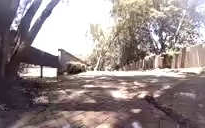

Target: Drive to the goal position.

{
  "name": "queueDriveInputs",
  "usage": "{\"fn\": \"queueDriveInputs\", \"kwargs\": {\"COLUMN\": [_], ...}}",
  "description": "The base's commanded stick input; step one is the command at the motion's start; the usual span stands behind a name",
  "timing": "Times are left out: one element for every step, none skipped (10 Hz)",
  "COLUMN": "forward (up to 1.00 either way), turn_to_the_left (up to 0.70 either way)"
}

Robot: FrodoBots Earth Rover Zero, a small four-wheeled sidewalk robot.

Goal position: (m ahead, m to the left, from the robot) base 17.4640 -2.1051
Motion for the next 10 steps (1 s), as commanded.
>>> {"fn": "queueDriveInputs", "kwargs": {"forward": [0.7,0.7,0.7,0.7,0.7,0.7,0.7,0.7,0.7,0.7], "turn_to_the_left": [0.0,0.0,0.0,0.0,0.0,0.0,0.0,0.0,0.0,0.0]}}
